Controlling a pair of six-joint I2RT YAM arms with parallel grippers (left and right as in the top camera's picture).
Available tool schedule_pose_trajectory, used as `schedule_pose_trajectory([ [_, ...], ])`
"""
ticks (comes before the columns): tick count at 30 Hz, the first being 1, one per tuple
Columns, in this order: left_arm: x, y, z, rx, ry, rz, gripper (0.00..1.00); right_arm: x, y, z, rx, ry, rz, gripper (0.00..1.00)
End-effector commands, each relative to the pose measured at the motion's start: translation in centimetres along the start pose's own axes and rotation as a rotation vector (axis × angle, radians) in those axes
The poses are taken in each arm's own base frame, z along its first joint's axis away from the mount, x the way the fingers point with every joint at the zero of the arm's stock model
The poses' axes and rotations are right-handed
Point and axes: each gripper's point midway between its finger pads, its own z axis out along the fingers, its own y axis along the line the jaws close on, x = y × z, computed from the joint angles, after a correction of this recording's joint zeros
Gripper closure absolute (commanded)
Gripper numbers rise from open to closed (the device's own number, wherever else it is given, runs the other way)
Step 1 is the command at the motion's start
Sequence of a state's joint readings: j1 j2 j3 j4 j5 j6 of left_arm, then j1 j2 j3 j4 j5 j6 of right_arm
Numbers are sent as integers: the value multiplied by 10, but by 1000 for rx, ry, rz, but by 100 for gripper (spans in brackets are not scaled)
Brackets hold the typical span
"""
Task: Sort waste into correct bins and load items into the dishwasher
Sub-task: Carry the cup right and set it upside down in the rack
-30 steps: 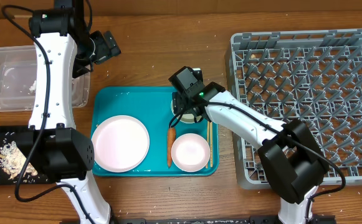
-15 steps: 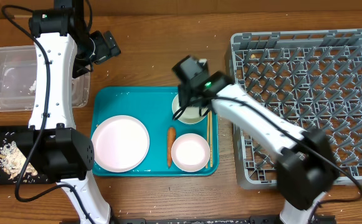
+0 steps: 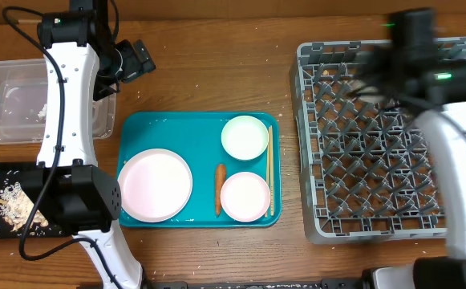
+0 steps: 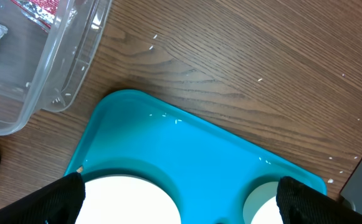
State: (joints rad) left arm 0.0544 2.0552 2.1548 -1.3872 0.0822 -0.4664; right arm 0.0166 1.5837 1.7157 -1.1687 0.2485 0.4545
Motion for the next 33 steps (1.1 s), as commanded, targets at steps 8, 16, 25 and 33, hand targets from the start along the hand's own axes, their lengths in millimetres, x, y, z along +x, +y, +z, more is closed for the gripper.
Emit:
schedule_pose_trajectory([
  [8,0,-1,-7,11,-12,-8,0,-1,-134,67,158,150,298,41],
  [16,0,-2,-7,11,-12,-6,0,20,-114,96,100,246,246,22],
  [25,0,-2,-7,11,-12,-6,0,30,-86,85,66,263,181,10],
  [33,0,-2,-7,11,-12,-6,0,43,-5,33,-199,263,72,10],
])
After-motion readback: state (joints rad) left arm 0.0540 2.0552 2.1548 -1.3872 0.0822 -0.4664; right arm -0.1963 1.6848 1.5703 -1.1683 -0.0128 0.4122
